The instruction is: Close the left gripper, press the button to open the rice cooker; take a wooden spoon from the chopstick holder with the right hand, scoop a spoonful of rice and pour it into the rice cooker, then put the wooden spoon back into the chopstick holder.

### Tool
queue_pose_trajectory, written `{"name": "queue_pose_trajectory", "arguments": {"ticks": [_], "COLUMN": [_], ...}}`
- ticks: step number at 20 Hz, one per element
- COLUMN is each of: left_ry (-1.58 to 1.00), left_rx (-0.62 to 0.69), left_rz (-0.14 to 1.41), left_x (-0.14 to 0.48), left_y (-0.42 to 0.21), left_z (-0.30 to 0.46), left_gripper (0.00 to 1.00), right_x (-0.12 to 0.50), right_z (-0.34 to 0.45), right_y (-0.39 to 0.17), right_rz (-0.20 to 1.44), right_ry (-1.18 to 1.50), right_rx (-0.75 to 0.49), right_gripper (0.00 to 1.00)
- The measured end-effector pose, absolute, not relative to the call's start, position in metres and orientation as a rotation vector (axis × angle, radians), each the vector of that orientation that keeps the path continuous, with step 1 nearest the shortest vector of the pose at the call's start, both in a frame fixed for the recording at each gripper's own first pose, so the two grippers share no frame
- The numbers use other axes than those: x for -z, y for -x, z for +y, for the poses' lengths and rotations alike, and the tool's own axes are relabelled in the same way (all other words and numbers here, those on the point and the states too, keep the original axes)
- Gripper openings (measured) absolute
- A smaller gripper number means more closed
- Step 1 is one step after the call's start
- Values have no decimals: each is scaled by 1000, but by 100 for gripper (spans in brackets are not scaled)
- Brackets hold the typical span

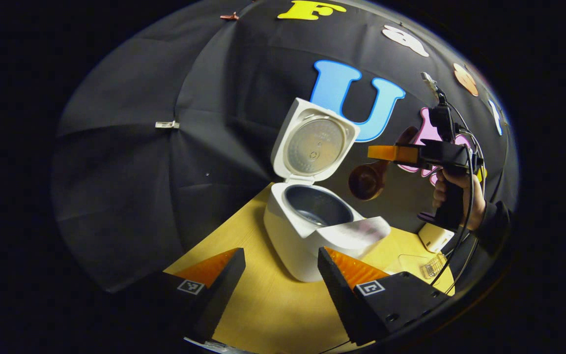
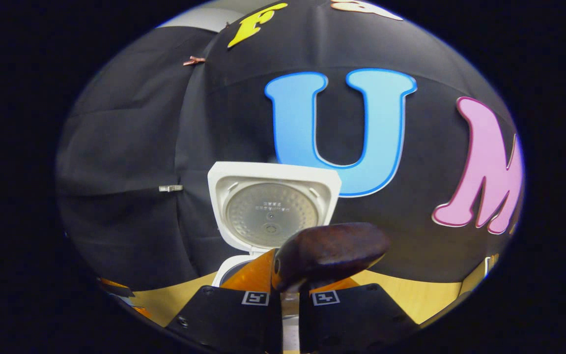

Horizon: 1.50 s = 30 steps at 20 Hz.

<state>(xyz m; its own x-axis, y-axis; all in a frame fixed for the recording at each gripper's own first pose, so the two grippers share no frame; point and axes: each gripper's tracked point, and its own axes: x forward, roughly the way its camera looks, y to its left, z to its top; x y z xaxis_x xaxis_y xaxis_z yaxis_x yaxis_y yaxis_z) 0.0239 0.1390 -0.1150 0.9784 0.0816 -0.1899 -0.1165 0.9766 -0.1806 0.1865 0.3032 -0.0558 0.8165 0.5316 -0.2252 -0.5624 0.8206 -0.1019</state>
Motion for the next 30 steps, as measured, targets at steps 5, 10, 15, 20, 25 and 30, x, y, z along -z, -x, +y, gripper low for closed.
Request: {"name": "queue_pose_trajectory", "arguments": {"ticks": [5,10,15,20,25,30], "left_ry": [137,69,74,62,44,16], "left_rx": [-29,15,35,31,-16,-98], "left_rz": [139,105,103,132,157,184], "left_x": [78,53,50,59,64,66], "left_y": [-37,-55,-72,-83,-85,-72], "left_z": [87,29,-29,-70,-90,-100], "left_gripper": [96,96,96,96,96,96], "right_x": [1,-20,-6,29,70,122], "right_z": [214,83,-60,-168,-244,-265], "right_y": [-189,-188,-193,-189,-178,-184], "right_rz": [136,144,184,239,312,391], "right_ry": [113,27,-56,-125,-167,-198], "right_rx": [-459,-313,-136,10,66,52], "right_gripper": [17,17,17,17,17,17]}}
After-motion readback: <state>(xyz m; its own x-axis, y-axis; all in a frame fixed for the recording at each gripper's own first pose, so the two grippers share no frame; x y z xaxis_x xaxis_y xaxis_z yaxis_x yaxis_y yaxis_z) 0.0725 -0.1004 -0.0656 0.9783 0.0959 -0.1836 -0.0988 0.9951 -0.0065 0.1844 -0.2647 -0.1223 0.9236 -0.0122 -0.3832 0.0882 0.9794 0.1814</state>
